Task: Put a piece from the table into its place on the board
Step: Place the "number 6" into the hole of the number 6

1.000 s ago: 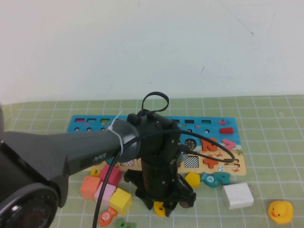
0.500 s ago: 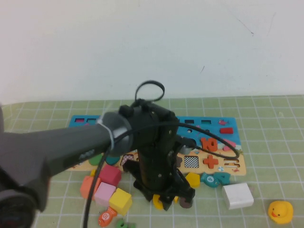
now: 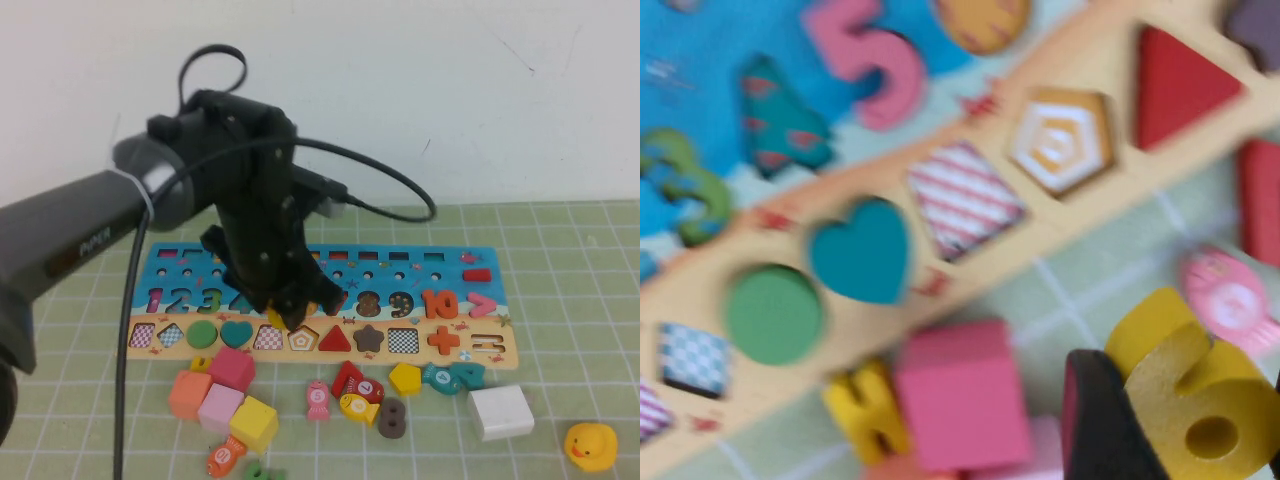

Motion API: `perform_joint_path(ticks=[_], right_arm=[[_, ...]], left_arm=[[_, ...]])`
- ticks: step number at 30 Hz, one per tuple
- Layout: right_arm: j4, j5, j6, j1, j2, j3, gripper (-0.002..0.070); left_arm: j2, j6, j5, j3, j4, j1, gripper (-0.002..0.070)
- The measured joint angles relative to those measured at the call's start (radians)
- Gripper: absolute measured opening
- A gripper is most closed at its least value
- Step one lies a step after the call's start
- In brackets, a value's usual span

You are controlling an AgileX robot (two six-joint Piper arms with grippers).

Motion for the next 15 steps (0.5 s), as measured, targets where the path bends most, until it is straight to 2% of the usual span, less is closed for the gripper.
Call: perform_joint_path(ticks=[4,11,15], right_arm=[[0.000,0.000,0.000,0.000,0.000,0.000,-0.0001],[0.000,0.000,0.000,0.000,0.000,0.000,-0.0001],[0.000,0.000,0.000,0.000,0.000,0.000,-0.0001]], left_arm=[[0.052,0.036,0.002,-0.089,0.003,0.062,0.0300],[0.165,0.202,0.002,-0.208,-0.005,0.068,0.0300],[0.239,0.243,0.002,-0.285,-0.010,0.068,0.0300]])
